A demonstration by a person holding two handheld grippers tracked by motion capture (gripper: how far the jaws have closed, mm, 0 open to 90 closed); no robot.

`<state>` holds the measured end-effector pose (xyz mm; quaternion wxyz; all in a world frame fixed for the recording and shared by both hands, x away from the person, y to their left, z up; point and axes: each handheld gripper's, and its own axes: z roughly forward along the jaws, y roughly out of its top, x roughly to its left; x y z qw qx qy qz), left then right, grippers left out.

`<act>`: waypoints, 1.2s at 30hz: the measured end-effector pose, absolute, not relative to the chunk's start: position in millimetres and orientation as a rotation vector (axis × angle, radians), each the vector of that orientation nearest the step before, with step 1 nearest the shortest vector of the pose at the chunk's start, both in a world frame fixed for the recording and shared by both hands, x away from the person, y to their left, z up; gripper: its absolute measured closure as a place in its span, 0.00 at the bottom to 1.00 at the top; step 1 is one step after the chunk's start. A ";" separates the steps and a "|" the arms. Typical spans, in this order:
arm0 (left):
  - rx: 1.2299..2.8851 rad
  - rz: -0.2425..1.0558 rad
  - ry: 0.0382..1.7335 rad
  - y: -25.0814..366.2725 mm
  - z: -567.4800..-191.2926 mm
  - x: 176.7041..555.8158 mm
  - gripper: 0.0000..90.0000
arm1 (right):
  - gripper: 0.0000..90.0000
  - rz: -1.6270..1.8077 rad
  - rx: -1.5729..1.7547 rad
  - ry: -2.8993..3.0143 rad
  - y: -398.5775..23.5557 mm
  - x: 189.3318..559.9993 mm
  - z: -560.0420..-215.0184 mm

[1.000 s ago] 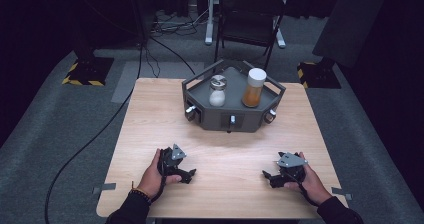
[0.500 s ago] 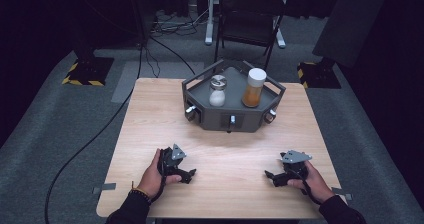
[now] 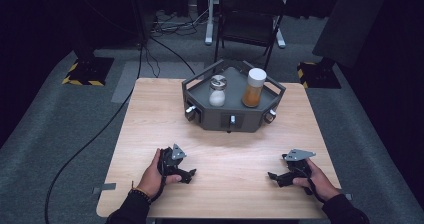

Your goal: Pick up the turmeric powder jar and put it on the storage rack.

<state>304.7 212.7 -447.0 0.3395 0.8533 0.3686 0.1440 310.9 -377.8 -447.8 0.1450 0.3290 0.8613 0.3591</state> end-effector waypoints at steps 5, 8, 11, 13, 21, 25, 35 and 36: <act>2.221 0.373 0.960 212.9 -447.0 304.8 0.00 | 0.00 1.034 0.949 2.481 -377.9 310.6 -447.8; 2.222 0.376 0.962 212.9 -446.9 304.1 0.00 | 0.00 1.036 0.944 2.486 -378.5 311.8 -447.7; 2.222 0.374 0.960 213.1 -447.0 304.4 0.00 | 0.00 1.036 0.944 2.487 -378.6 311.9 -447.7; 2.222 0.375 0.961 213.0 -446.9 304.3 0.00 | 0.00 1.035 0.948 2.484 -378.5 311.3 -447.7; 2.222 0.376 0.960 213.0 -447.0 304.2 0.00 | 0.00 1.034 0.950 2.484 -378.3 311.1 -447.6; 2.222 0.375 0.960 213.1 -446.9 304.3 0.00 | 0.00 1.034 0.950 2.483 -378.2 311.1 -447.7; 2.223 0.374 0.958 213.3 -447.0 304.5 0.00 | 0.00 1.033 0.952 2.482 -378.0 310.8 -447.6; 2.223 0.374 0.958 213.3 -446.9 304.5 0.00 | 0.00 1.033 0.952 2.482 -378.0 310.8 -447.6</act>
